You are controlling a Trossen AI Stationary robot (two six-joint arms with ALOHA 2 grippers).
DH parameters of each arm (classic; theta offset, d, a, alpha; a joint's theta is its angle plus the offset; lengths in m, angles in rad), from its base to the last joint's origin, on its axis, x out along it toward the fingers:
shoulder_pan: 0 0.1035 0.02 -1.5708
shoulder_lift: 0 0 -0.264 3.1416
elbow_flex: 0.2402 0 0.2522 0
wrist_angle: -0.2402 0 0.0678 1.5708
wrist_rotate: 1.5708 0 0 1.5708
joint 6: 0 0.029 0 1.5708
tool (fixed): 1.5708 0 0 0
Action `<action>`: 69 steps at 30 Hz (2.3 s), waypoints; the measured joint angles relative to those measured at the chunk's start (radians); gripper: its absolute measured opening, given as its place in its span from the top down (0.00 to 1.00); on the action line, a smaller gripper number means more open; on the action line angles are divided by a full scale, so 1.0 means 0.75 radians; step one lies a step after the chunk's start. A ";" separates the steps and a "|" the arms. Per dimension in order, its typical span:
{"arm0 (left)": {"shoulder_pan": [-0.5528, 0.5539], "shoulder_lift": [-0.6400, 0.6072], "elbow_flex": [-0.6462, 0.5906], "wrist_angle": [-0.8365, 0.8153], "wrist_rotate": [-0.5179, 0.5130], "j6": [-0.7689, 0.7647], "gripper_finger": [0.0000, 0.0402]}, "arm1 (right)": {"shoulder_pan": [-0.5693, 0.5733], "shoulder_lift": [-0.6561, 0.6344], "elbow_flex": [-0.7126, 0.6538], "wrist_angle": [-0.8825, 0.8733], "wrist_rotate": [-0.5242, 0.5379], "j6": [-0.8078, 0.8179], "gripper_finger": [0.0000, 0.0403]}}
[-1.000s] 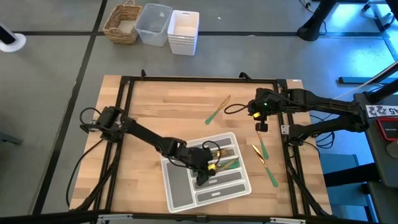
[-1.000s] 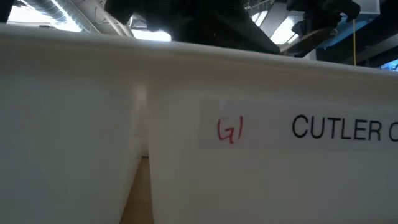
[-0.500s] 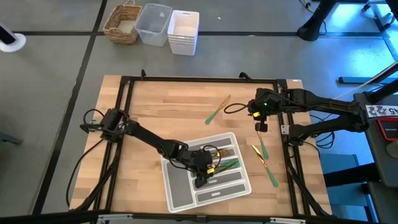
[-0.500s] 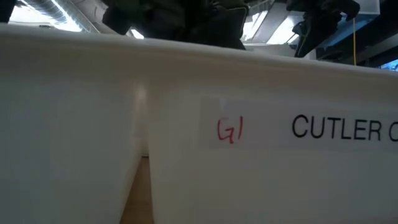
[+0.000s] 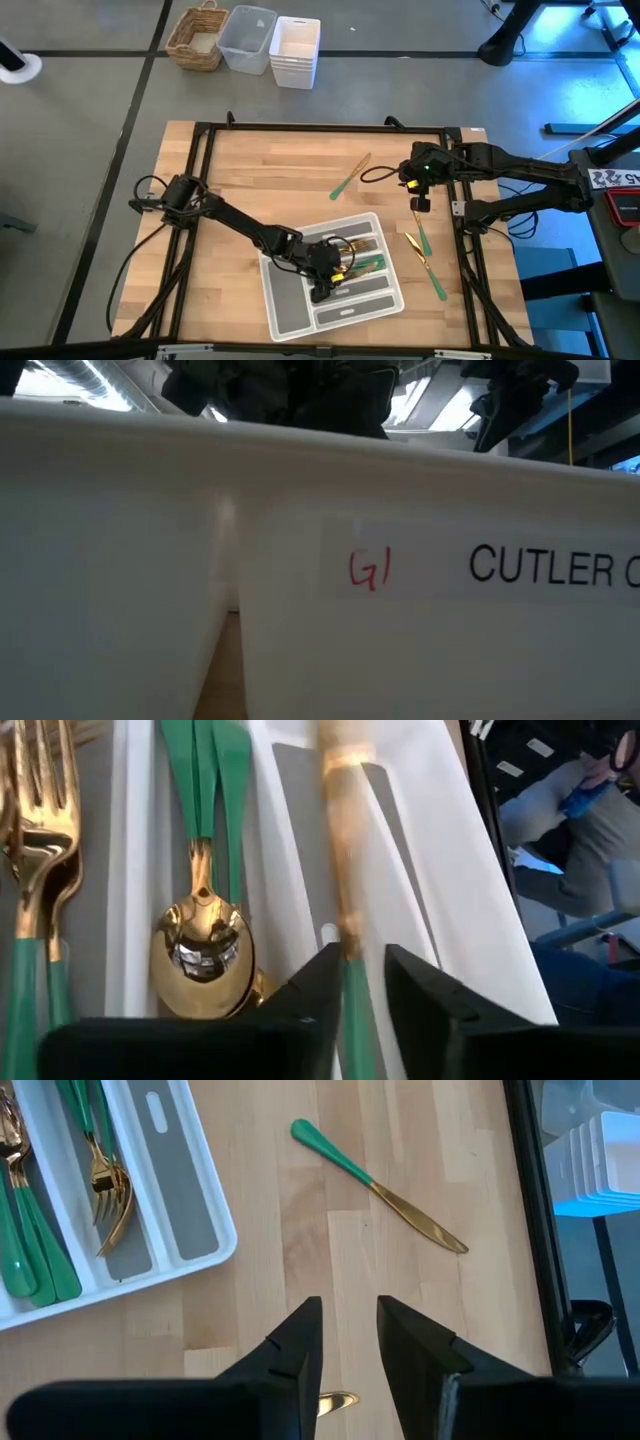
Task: Sort silverware
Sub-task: Put the green knife into the white silverware tray
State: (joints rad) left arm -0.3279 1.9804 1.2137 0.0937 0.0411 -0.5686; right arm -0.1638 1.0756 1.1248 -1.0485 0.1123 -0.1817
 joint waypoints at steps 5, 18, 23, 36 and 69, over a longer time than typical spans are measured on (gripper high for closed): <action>0.004 0.000 0.000 0.003 -0.031 0.025 0.68 | 0.000 0.000 0.000 0.000 0.000 0.009 0.75; 0.131 -0.060 -0.001 -0.002 0.261 -0.005 0.65 | 0.001 0.003 -0.124 -0.210 0.121 0.930 0.75; 0.205 -0.113 0.000 -0.006 0.404 0.073 0.66 | 0.001 0.003 -0.294 -0.193 0.080 1.104 0.75; 0.431 -0.149 0.000 -0.041 0.435 0.153 0.66 | 0.001 0.003 -0.542 -0.145 -0.035 1.319 0.75; 0.710 -0.105 0.000 -0.047 -0.086 0.512 0.66 | -0.331 0.339 -0.569 1.244 0.095 -0.539 0.75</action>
State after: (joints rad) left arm 0.2047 1.9018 1.2137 0.0586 -0.0231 -0.1846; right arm -0.4124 1.3300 0.6983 -0.1155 0.1837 -0.5857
